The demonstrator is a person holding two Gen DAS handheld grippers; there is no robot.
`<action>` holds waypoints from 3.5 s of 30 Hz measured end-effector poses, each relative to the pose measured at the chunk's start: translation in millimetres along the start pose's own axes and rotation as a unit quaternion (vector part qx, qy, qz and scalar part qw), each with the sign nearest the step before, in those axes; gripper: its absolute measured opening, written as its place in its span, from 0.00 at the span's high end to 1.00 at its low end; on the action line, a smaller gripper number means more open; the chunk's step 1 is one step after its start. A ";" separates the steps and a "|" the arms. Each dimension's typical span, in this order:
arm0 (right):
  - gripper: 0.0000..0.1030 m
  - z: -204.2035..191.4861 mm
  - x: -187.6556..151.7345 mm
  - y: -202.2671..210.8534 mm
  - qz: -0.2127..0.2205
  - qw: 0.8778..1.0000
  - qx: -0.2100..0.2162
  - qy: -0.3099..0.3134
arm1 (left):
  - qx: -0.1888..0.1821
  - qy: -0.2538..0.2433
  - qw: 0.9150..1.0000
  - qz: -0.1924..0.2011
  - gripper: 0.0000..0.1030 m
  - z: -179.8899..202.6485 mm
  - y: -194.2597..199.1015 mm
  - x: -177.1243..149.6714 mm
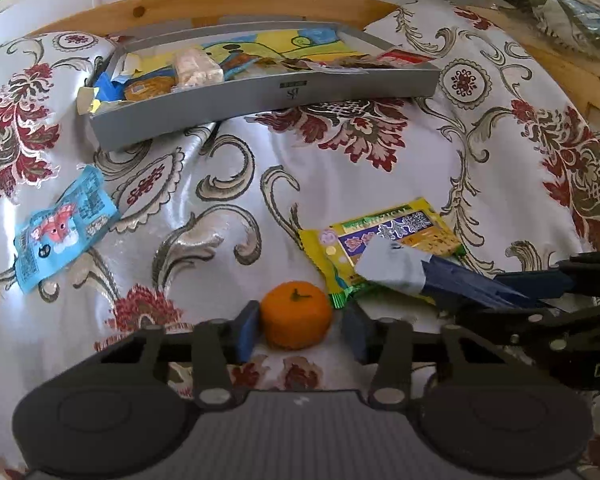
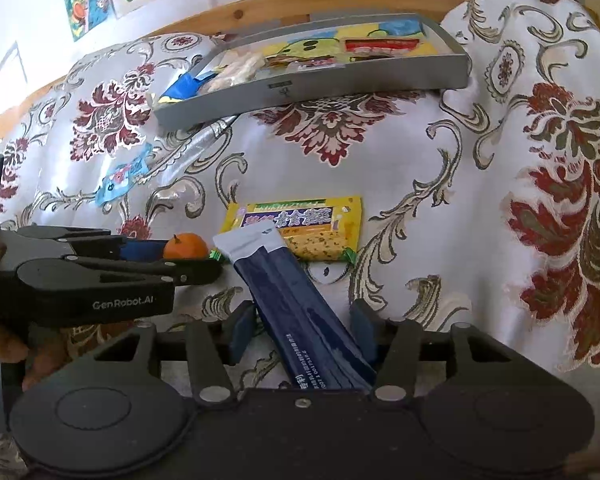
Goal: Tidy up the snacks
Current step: 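Grasp the orange mandarin with the left tool while the right tool lifts the navy packet, then carry the mandarin with the left tool while the right tool carries the navy packet to the tray, then open both tools to drop the mandarin and navy packet into the tray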
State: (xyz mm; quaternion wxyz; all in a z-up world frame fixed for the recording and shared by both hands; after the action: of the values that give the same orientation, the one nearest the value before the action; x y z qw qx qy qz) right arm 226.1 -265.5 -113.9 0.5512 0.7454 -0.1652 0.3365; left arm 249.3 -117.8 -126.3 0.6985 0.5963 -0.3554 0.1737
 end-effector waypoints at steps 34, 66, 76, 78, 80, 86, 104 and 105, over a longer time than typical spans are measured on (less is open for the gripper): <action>0.74 -29.1 -7.9 7.6 0.016 0.979 0.023 0.204 | 0.004 0.063 0.998 -0.009 0.61 -1.5 20.6 -8.2; 0.74 -9.1 115.4 46.9 0.159 0.965 -0.041 0.203 | 0.000 0.032 0.996 0.085 0.61 -16.5 44.6 103.1; 0.74 -3.1 195.4 26.3 0.181 0.962 -0.056 0.199 | 0.017 0.014 0.994 0.104 0.61 -46.2 28.5 169.9; 0.73 -2.3 202.4 20.2 0.180 0.963 -0.055 0.191 | 0.023 0.013 0.995 0.099 0.61 -55.4 25.7 173.7; 0.73 -2.6 208.6 10.5 0.174 0.967 -0.052 0.176 | 0.033 0.014 0.995 0.095 0.61 -67.7 19.8 177.1; 0.73 -9.8 230.4 -24.1 0.160 0.977 -0.039 0.135 | 0.061 0.024 0.995 0.079 0.61 -101.5 2.0 177.6; 0.71 -5.8 254.8 -107.5 0.111 0.992 -0.051 0.045 | 0.066 0.060 0.996 0.012 0.61 -144.7 -36.4 171.8; 0.70 -5.9 254.6 -107.8 0.110 0.992 -0.050 0.045 | 0.065 0.061 0.996 0.011 0.61 -144.4 -37.9 172.1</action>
State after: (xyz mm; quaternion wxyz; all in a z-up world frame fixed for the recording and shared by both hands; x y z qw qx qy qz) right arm 473.8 -191.8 -15.5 0.5541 0.6783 -0.2378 0.4199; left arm 434.6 -19.5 -37.4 0.6769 0.6246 -0.3064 0.2402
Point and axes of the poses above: each gripper's, at about its wrist camera, not at the fingertips, and y roughly against the way its jaws point, z to its right, x to its top, the point moved 7 cm from there along -y, roughly the way its jaws point, and after that the axes turned 3 degrees about -z, right-handed, at the moved point
